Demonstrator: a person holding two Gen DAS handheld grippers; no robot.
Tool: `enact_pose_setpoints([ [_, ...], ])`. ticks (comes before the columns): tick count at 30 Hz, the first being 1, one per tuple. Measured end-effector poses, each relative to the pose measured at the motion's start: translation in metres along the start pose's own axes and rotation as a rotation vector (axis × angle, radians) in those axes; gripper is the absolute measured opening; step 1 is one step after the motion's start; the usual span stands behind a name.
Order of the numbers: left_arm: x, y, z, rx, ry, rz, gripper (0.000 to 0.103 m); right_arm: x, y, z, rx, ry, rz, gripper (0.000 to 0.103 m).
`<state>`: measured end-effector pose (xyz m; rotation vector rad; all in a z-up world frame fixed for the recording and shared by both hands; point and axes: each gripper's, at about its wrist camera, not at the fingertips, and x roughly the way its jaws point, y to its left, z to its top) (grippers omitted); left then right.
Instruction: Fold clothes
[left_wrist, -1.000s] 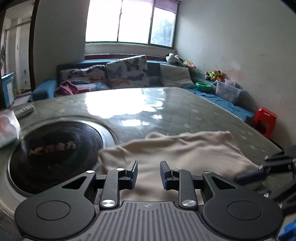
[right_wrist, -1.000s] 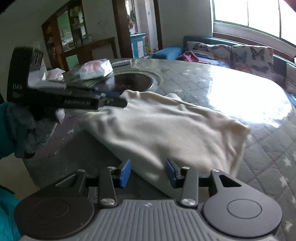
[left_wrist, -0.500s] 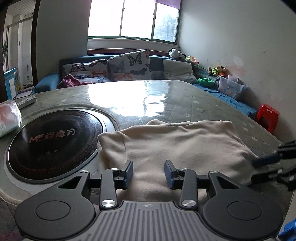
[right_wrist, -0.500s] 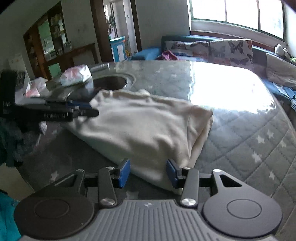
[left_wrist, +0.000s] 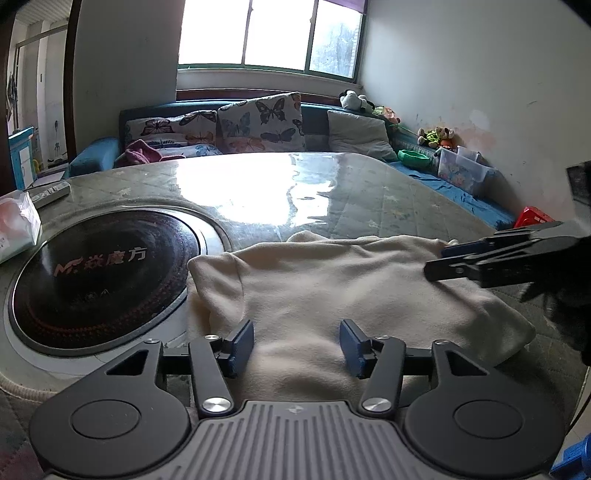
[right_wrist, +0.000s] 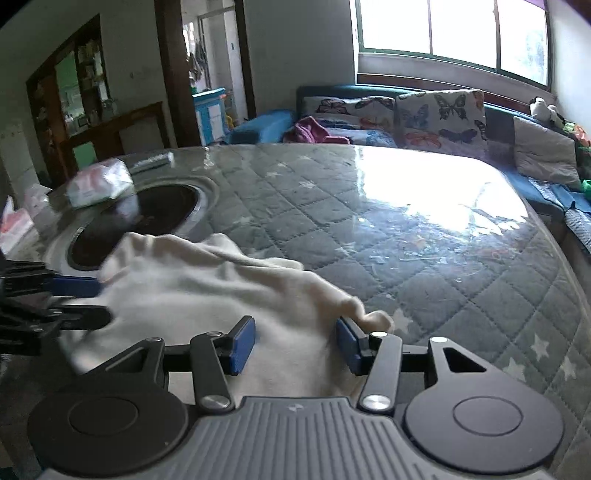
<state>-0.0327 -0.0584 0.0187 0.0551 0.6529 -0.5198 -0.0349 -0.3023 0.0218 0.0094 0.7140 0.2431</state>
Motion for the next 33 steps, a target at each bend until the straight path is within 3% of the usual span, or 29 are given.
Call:
enact_pose_setpoints([
  [16, -0.001, -0.002, -0.001, 0.001, 0.003, -0.011, 0.061, 0.015, -0.009, 0.01, 0.039, 0.003, -0.049, 0.051],
  [25, -0.001, -0.002, -0.001, 0.002, 0.004, -0.019, 0.066, 0.029, 0.008, 0.025, 0.003, 0.005, -0.049, 0.056],
  [33, -0.003, 0.0, 0.0, 0.004, 0.005, -0.032, 0.07, 0.043, 0.005, 0.035, 0.052, 0.01, -0.077, 0.062],
])
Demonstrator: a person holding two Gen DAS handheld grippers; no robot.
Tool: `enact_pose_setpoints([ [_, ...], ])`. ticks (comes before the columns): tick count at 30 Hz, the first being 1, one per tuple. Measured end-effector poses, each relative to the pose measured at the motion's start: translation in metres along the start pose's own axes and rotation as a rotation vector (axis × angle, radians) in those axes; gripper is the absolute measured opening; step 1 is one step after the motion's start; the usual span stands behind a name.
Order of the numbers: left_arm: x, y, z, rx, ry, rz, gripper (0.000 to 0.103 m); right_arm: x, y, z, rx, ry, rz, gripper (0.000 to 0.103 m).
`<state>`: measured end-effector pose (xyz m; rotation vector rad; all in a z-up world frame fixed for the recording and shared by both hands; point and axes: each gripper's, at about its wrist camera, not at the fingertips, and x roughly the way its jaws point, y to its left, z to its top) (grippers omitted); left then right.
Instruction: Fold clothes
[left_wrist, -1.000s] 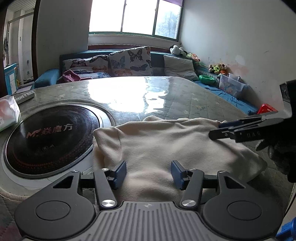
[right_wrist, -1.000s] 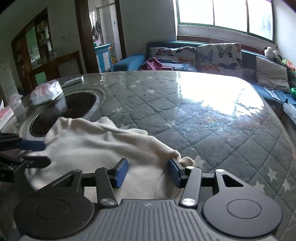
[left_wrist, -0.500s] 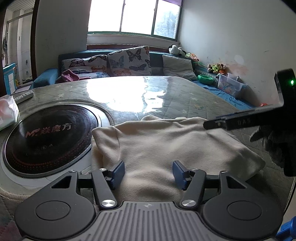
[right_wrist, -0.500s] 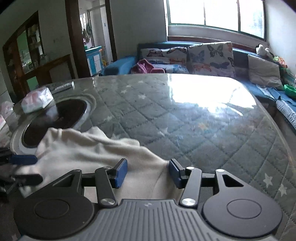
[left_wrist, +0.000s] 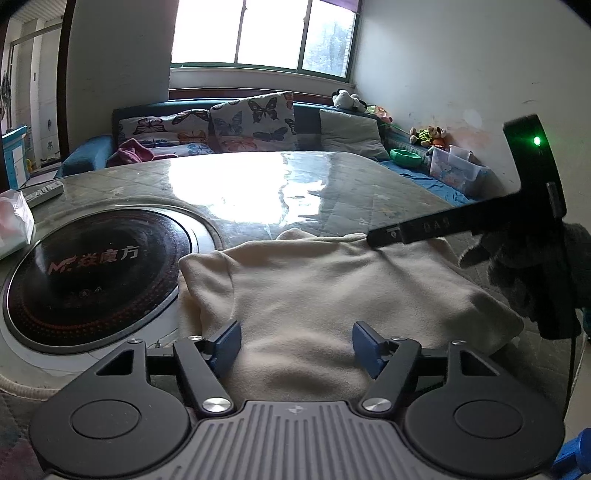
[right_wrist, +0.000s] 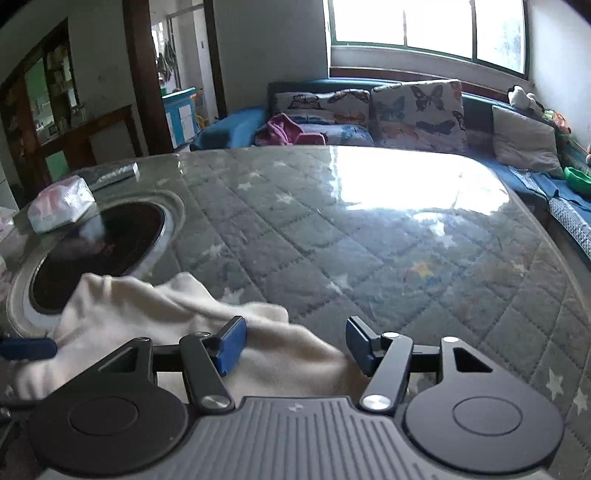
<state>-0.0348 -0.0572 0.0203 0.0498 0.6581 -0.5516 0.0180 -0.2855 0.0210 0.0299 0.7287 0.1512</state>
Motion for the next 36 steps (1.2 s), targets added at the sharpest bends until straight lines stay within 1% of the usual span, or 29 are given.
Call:
enact_pose_setpoints([
  [1, 0.0, 0.0, 0.0, -0.001, 0.0, 0.0, 0.07, 0.0, 0.003, 0.002, -0.006, -0.003, 0.004, 0.064],
  [4, 0.0, 0.001, 0.0, -0.003, -0.001, -0.001, 0.07, 0.006, 0.011, 0.005, -0.032, 0.005, 0.011, 0.067],
  [7, 0.001, 0.001, 0.0, -0.002, 0.001, -0.002, 0.07, 0.021, 0.016, 0.005, -0.037, 0.037, -0.011, 0.078],
  [9, 0.0, 0.002, 0.0, -0.002, 0.001, -0.005, 0.07, 0.03, 0.016, 0.005, -0.025, 0.051, -0.038, 0.081],
  [10, 0.0, 0.003, 0.0, -0.004, 0.001, -0.006, 0.07, 0.032, 0.015, 0.006, -0.015, 0.051, -0.042, 0.086],
  [11, -0.001, 0.003, 0.0, -0.005, 0.0, -0.008, 0.07, 0.031, 0.016, 0.007, -0.017, 0.05, -0.045, 0.088],
  [13, -0.002, 0.004, 0.0, -0.006, -0.002, -0.008, 0.07, 0.03, 0.018, 0.01, -0.023, 0.047, -0.053, 0.088],
  [15, -0.003, 0.006, 0.0, -0.01, -0.006, -0.008, 0.07, 0.024, 0.024, 0.013, -0.039, 0.031, -0.042, 0.092],
  [17, -0.006, 0.007, 0.0, -0.018, -0.011, -0.005, 0.072, 0.02, 0.031, 0.016, -0.056, 0.015, -0.026, 0.101],
  [21, -0.009, 0.011, 0.0, -0.025, -0.014, 0.008, 0.073, 0.024, 0.049, 0.022, -0.108, 0.012, -0.006, 0.103],
  [24, -0.01, 0.013, -0.003, -0.033, -0.009, 0.017, 0.073, 0.039, 0.059, 0.023, -0.136, 0.041, -0.019, 0.103],
  [27, -0.01, 0.016, -0.005, -0.041, -0.002, 0.024, 0.073, 0.054, 0.062, 0.023, -0.136, 0.072, -0.041, 0.103],
  [29, -0.01, 0.018, -0.006, -0.049, 0.0, 0.026, 0.073, 0.057, 0.061, 0.025, -0.122, 0.079, -0.044, 0.103],
  [33, -0.015, 0.024, -0.006, -0.07, -0.013, 0.038, 0.073, 0.044, 0.063, 0.028, -0.152, 0.06, -0.057, 0.103],
  [36, -0.017, 0.031, -0.004, -0.098, -0.022, 0.053, 0.073, 0.03, 0.066, 0.023, -0.172, 0.049, -0.035, 0.103],
])
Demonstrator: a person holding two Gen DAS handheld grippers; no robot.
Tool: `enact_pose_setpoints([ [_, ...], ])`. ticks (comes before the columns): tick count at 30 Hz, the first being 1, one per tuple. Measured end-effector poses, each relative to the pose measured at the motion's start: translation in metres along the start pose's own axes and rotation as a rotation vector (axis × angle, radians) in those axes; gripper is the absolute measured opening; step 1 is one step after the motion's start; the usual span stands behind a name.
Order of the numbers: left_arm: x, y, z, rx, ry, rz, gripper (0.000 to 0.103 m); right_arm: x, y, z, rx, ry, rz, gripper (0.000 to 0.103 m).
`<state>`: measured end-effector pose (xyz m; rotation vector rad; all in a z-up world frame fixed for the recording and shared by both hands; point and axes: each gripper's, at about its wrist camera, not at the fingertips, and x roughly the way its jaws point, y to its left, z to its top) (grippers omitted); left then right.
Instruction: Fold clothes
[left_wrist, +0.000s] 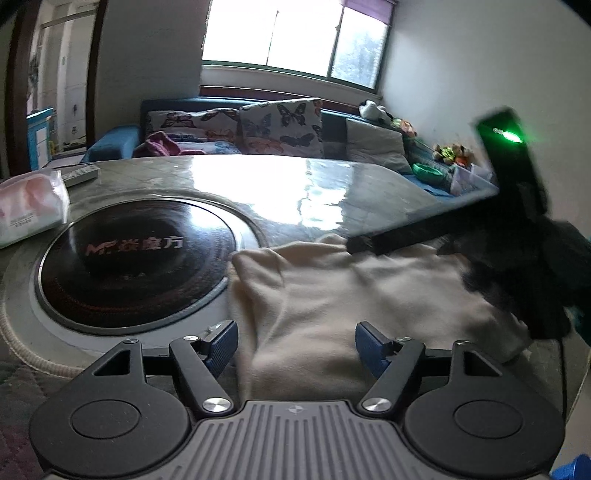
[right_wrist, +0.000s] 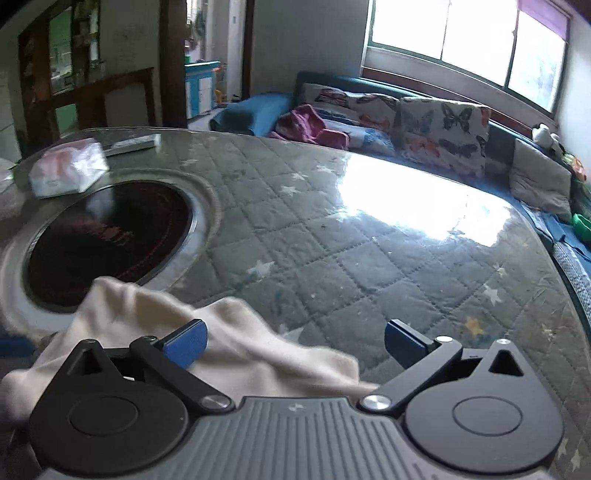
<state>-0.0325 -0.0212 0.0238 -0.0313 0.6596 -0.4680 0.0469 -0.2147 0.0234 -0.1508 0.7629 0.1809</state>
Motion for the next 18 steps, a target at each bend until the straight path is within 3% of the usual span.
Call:
enact_pose_setpoints([
  [10, -0.003, 0.017, -0.008, -0.056, 0.021, 0.061, 0.073, -0.039, 0.043, -0.031, -0.121, -0.068, 0.083, 0.103],
  [18, -0.009, 0.02, -0.013, -0.06, 0.018, 0.073, 0.073, -0.048, 0.068, -0.043, -0.224, -0.136, 0.059, 0.103],
])
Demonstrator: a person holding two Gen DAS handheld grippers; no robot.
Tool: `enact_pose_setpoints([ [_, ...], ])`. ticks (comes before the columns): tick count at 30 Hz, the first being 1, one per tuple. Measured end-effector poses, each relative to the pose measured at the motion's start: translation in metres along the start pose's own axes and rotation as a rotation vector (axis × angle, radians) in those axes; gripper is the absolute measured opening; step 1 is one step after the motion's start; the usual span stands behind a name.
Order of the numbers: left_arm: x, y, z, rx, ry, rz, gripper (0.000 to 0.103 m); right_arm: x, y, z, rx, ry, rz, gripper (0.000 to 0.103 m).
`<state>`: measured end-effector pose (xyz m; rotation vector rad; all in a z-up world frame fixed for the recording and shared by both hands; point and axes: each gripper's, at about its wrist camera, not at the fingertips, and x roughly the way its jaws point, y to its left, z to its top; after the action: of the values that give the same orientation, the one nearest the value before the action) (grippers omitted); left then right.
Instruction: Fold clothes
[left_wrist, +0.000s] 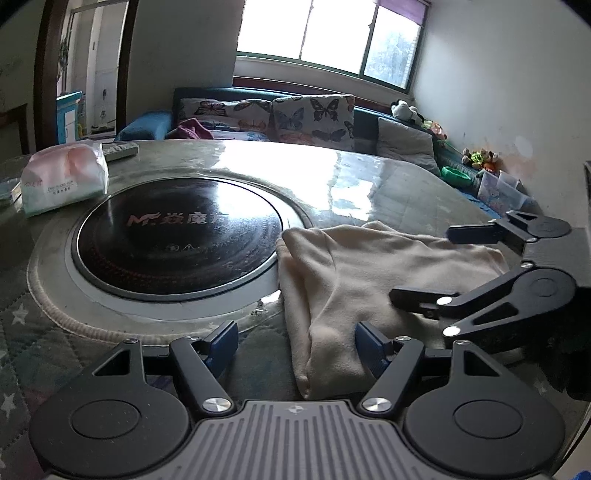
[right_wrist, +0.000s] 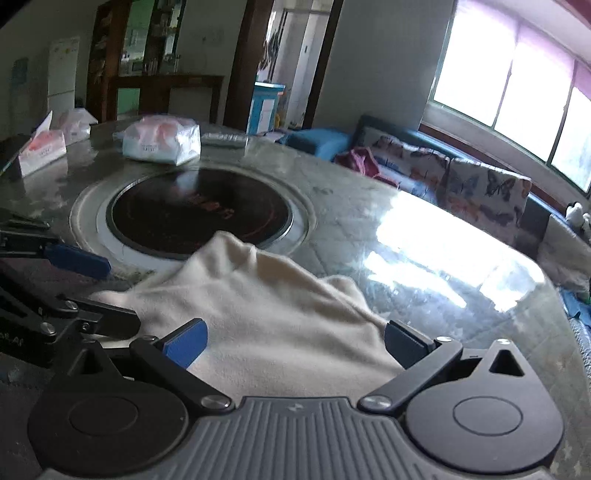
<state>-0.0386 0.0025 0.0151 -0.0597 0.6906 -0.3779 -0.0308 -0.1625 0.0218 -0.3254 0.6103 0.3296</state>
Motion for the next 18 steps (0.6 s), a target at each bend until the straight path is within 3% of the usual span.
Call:
enact_pose_setpoints([
  [9, 0.0, 0.0, 0.0, 0.004, -0.001, 0.008, 0.073, -0.017, 0.012, -0.011, -0.053, -0.039, 0.011, 0.103],
  [18, 0.001, -0.003, -0.001, 0.014, -0.001, 0.027, 0.073, -0.036, 0.012, -0.036, -0.086, -0.027, -0.077, 0.103],
])
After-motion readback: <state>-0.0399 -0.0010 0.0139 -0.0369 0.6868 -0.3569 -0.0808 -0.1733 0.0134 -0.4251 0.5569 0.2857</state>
